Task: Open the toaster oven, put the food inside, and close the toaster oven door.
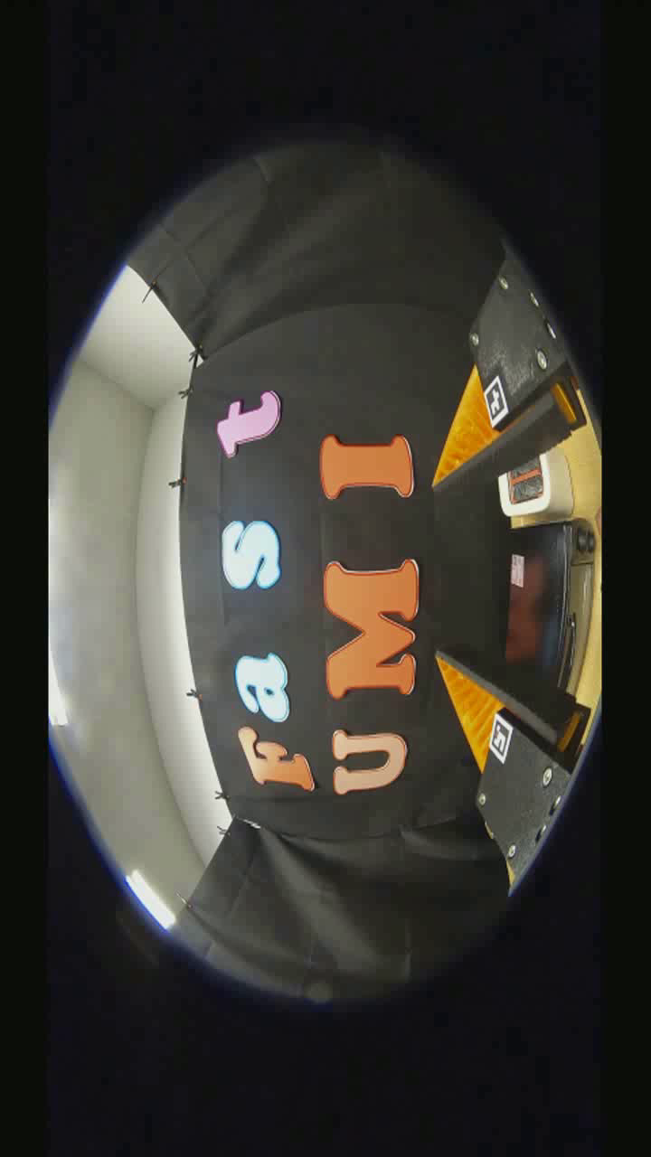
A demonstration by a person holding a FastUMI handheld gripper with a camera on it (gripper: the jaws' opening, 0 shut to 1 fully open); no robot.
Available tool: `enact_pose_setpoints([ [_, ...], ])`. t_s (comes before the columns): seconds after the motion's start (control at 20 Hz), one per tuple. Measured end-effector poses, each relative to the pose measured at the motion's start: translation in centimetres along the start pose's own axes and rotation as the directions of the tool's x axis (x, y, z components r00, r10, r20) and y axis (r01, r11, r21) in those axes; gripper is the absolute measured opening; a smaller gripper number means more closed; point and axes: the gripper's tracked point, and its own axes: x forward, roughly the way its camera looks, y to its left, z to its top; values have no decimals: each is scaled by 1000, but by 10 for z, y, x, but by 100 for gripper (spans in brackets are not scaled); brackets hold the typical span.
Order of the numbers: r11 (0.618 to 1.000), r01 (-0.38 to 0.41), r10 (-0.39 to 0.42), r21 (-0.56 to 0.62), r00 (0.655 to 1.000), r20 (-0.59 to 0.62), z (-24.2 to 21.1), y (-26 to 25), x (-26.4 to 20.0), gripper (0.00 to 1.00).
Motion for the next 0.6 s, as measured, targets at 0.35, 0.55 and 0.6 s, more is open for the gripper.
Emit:
enact_pose_setpoints([
  [0.35,1000,-13,13,-4,1000,16,3,2,0,99],
  [0.55,1000,-6,7,-25,1000,23,5,-4,1,99],
  [0.6,1000,-5,5,-23,1000,24,5,-4,1,99],
])
